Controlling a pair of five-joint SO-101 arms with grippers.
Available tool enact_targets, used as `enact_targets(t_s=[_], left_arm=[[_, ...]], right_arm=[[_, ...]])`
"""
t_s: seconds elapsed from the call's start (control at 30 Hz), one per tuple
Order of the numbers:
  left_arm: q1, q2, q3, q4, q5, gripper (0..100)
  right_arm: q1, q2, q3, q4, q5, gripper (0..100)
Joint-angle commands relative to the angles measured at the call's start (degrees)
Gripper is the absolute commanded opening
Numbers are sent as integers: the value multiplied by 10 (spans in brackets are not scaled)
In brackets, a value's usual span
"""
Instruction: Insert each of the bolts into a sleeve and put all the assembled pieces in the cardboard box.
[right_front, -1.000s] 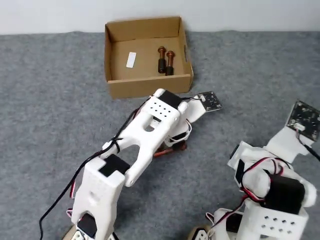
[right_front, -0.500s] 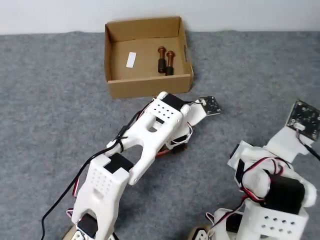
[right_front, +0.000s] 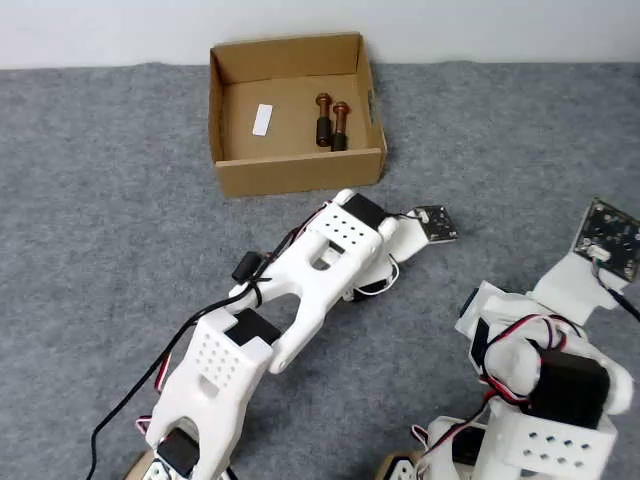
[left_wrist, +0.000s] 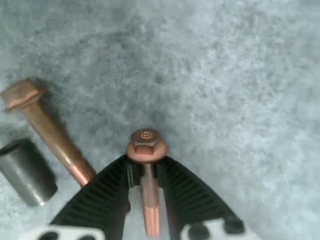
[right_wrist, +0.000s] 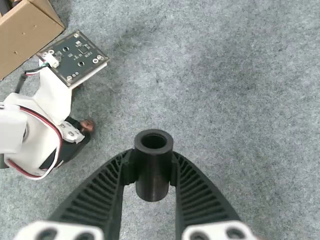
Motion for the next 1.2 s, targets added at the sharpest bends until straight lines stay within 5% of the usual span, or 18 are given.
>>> enact_targets(t_s=[0.0, 0.3, 0.67, 0.9, 1.17], left_arm=[[3, -11, -91, 78, 4, 5], [4, -133, -185, 109, 127, 4], [-32, -466, 95, 97, 222, 4], [-103, -728, 288, -27, 321, 3], [-162, -984, 569, -212, 370, 3]], right_arm=[[0, -5, -8, 10, 0, 8], [0, -7, -9, 26, 57, 8], [0, -124, 12, 19, 149, 8], [-25, -165, 99, -41, 147, 8], [-212, -222, 196, -139, 40, 8]])
